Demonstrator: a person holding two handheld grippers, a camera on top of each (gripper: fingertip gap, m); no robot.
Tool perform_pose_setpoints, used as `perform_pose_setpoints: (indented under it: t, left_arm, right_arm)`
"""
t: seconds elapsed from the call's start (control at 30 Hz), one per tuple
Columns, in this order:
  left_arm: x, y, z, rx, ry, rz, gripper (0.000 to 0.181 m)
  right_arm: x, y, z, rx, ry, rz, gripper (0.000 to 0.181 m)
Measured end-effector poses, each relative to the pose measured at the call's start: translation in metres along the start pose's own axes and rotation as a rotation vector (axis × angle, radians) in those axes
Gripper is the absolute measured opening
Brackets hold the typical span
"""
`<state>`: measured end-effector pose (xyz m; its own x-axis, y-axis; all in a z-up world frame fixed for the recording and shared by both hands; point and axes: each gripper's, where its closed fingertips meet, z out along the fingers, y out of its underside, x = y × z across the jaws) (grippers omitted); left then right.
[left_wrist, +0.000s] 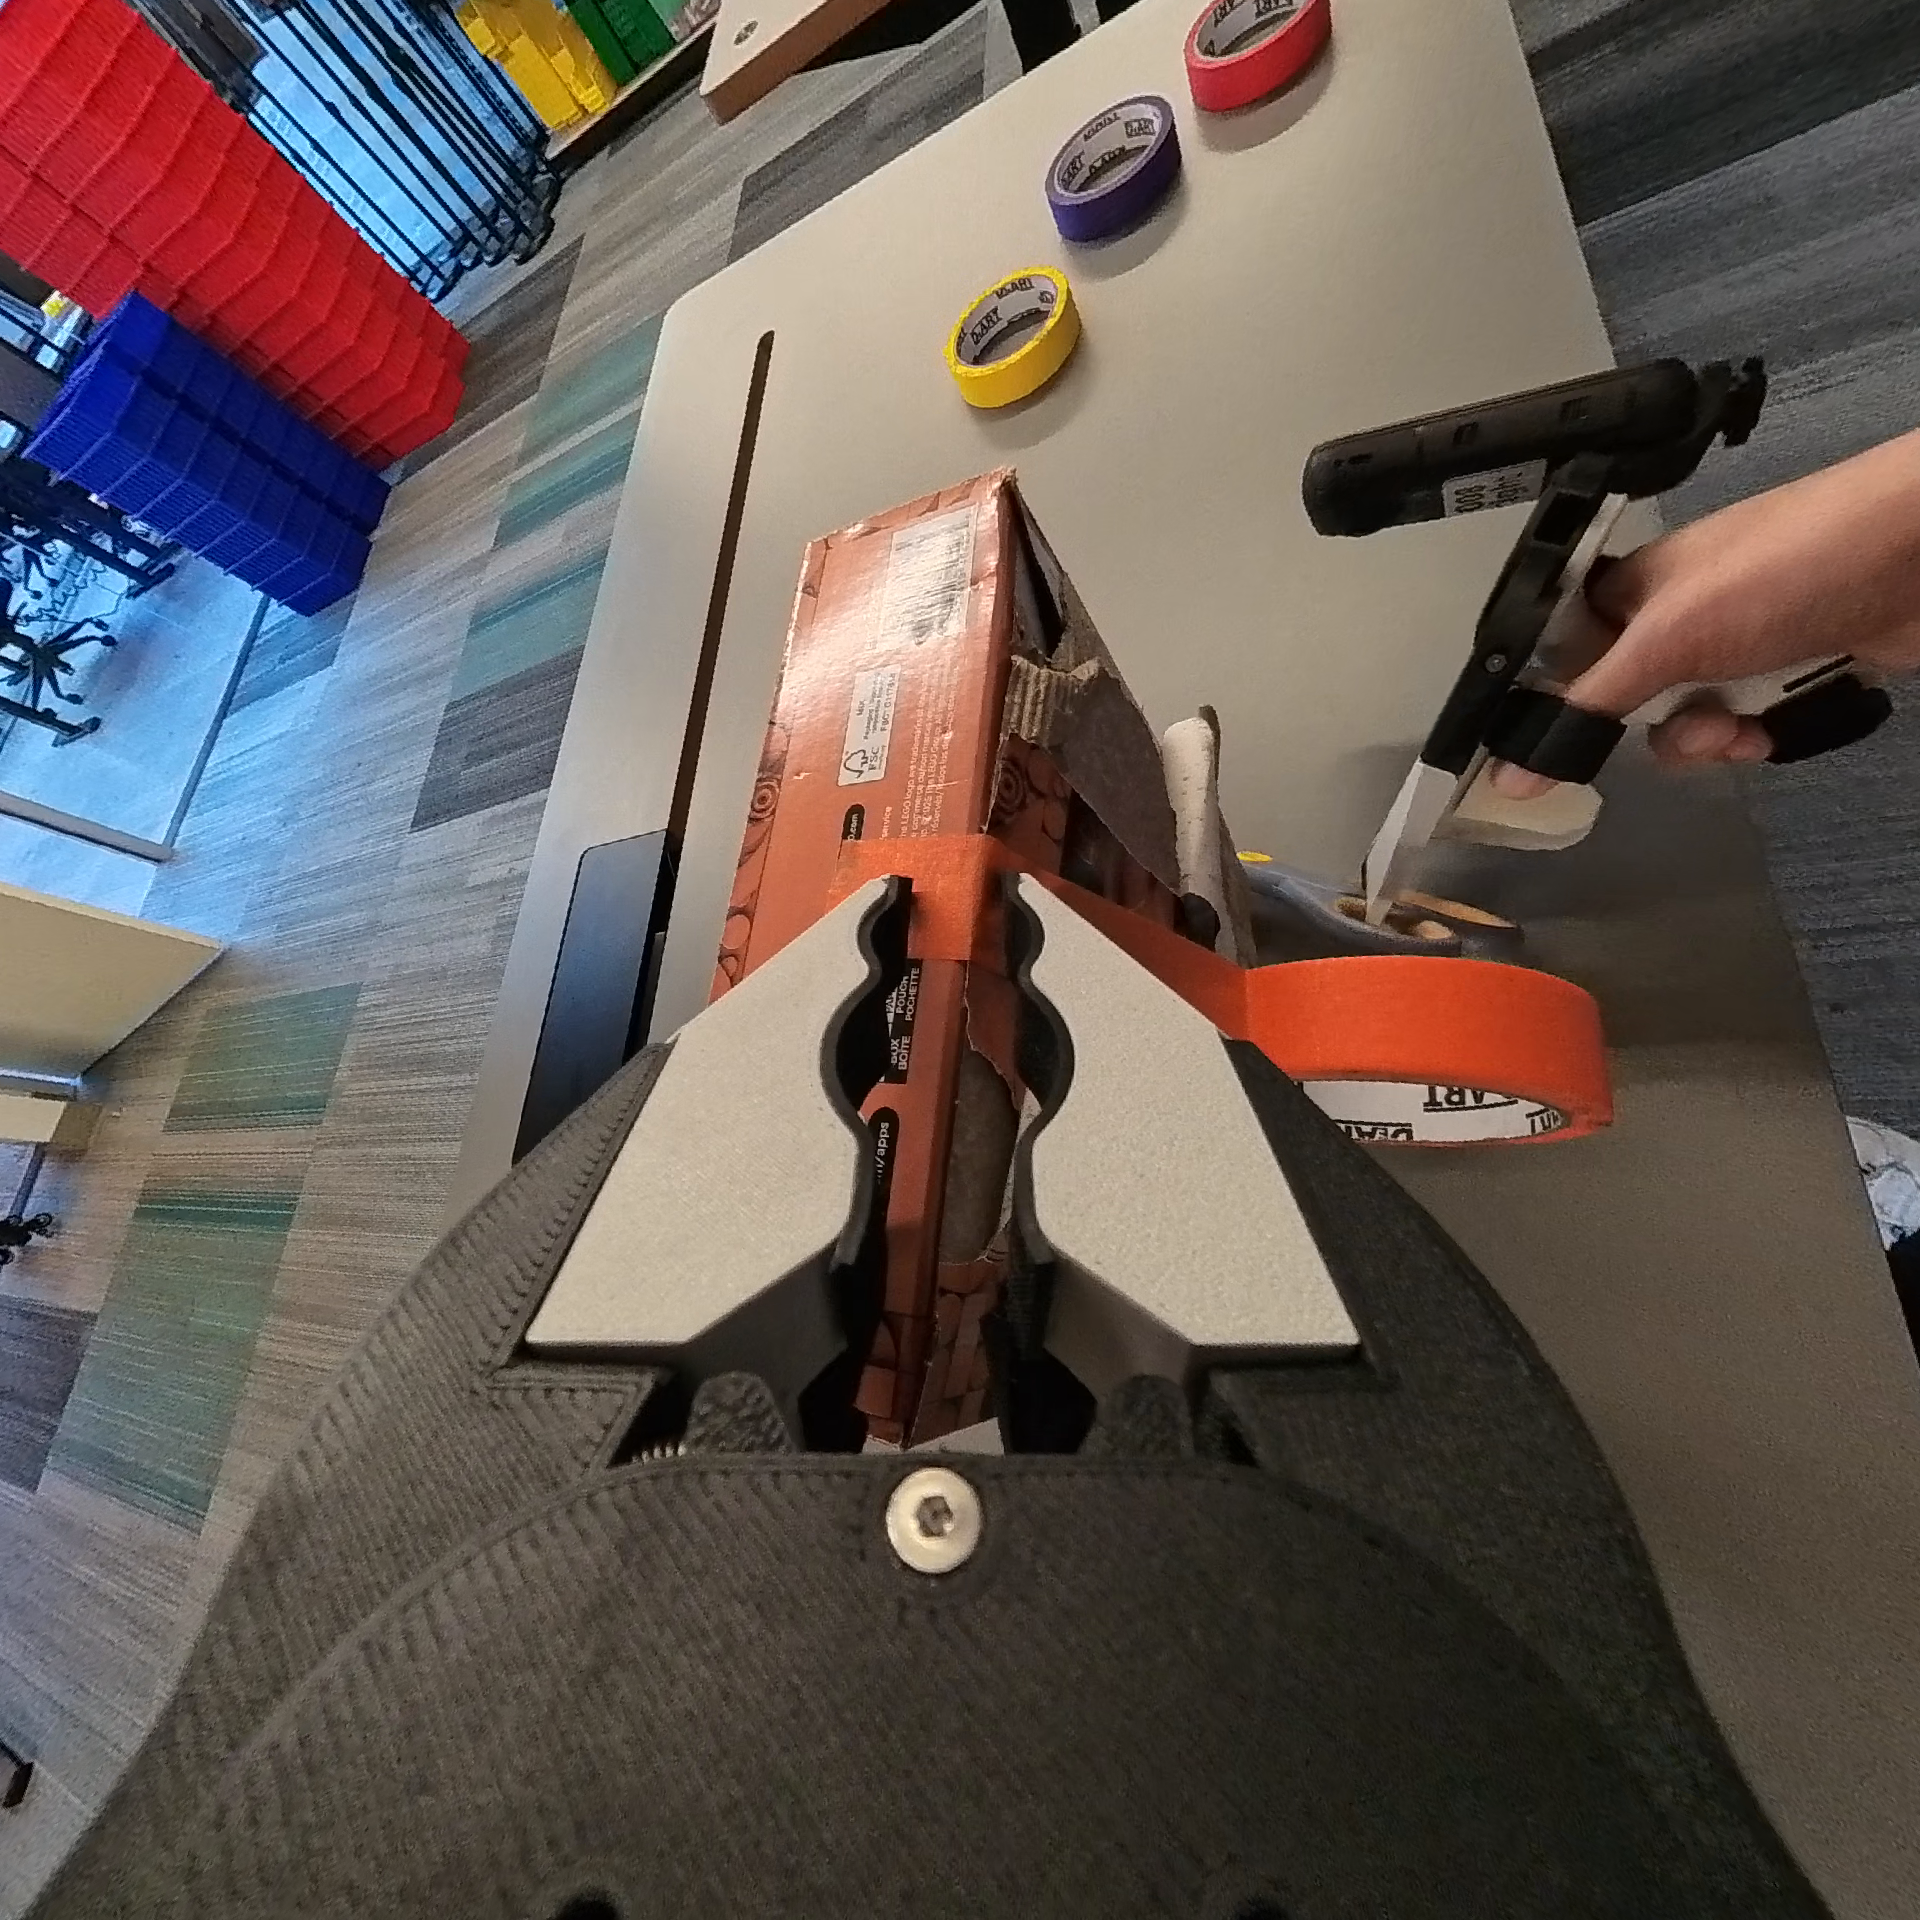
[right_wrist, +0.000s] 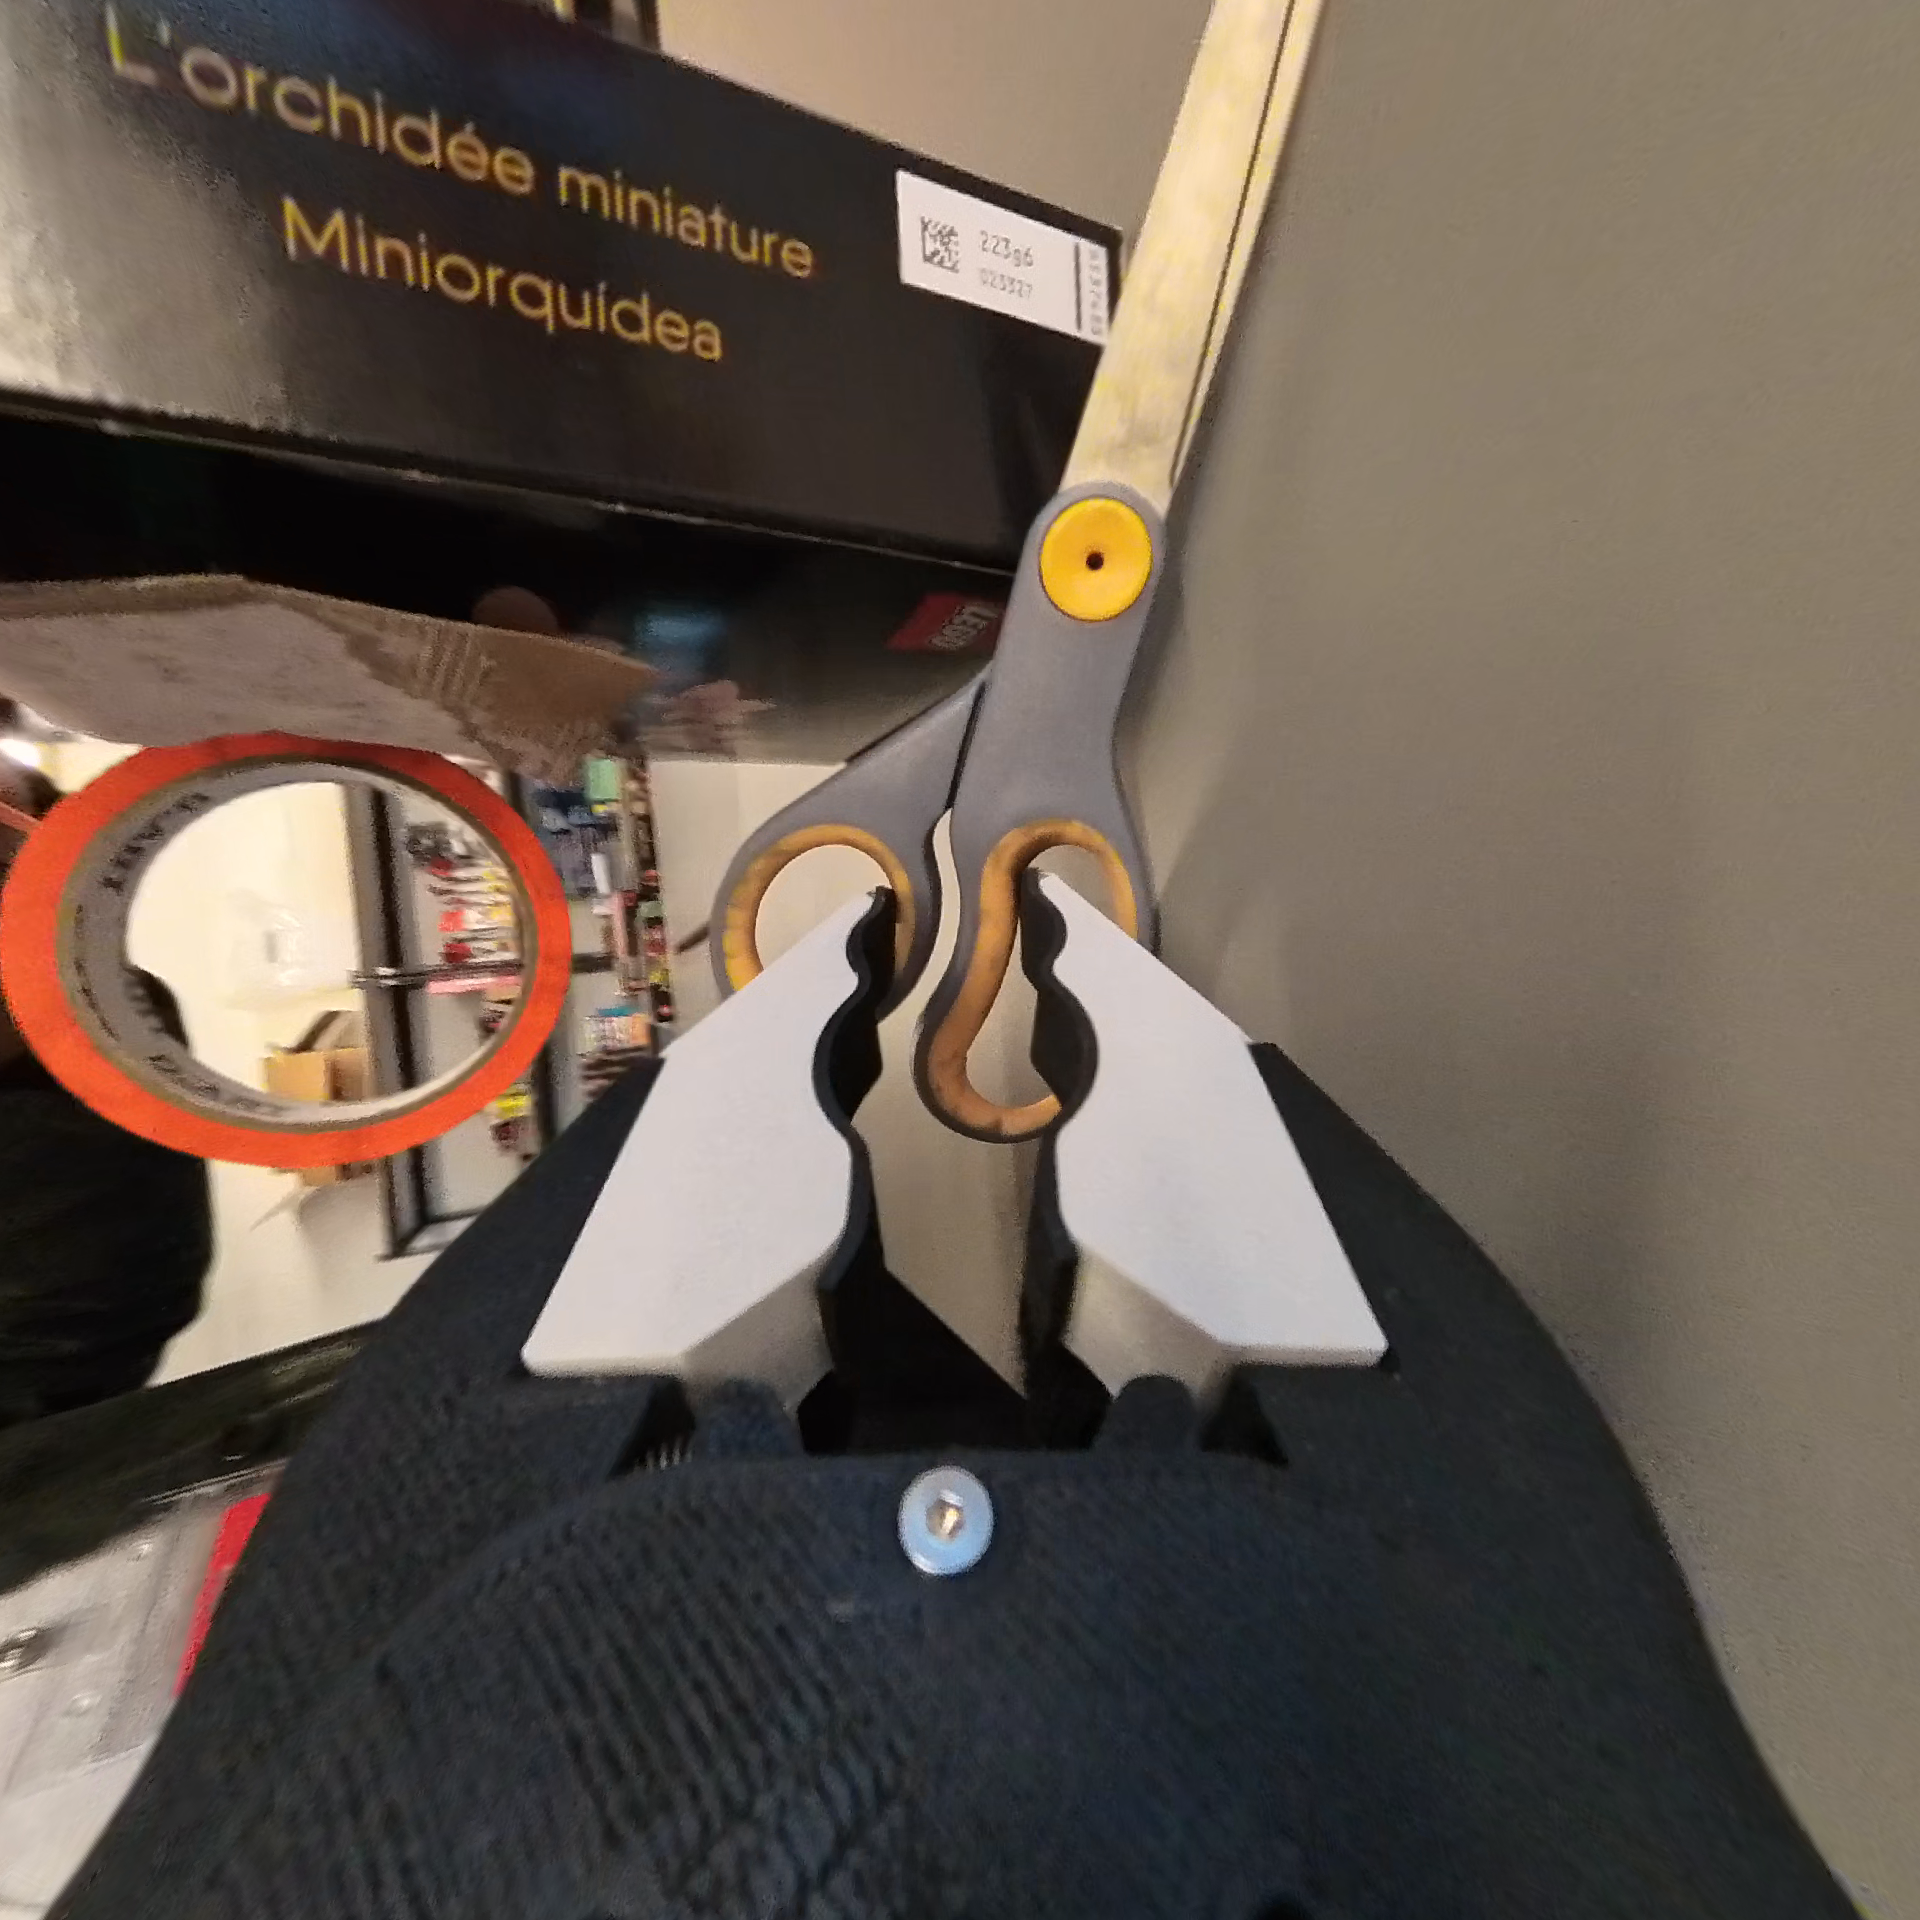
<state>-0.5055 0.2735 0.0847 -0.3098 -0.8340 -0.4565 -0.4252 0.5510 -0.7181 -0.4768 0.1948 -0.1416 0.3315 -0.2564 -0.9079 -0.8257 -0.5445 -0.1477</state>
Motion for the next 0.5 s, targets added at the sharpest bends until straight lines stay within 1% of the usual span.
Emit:
perform_pose_setpoints:
  t: [0.13, 0.2, 0.3, 0.43, 0.5]
  left_arm:
    - [0.0, 0.0, 0.0, -0.001, 0.002, -0.002, 0.016]
    - [0.0, 0.0, 0.0, -0.001, 0.003, -0.003, 0.016]
    - [0.0, 0.0, 0.0, -0.001, 0.002, -0.002, 0.016]
    - [0.0, 0.0, 0.0, -0.002, 0.003, -0.003, 0.016]
    - [0.0, 0.0, 0.0, -0.002, 0.004, -0.004, 0.016]
  right_arm:
    - [-0.009, -0.005, 0.002, 0.041, -0.211, 0.218, 0.023]
    - [-0.005, -0.008, 0.001, 0.074, -0.246, 0.27, 0.023]
    - [-0.005, -0.01, 0.001, 0.099, -0.275, 0.265, 0.023]
    - [0.0, -0.011, 0.005, 0.08, -0.218, 0.206, 0.024]
    - [-0.001, -0.016, 0.005, 0.095, -0.218, 0.185, 0.026]
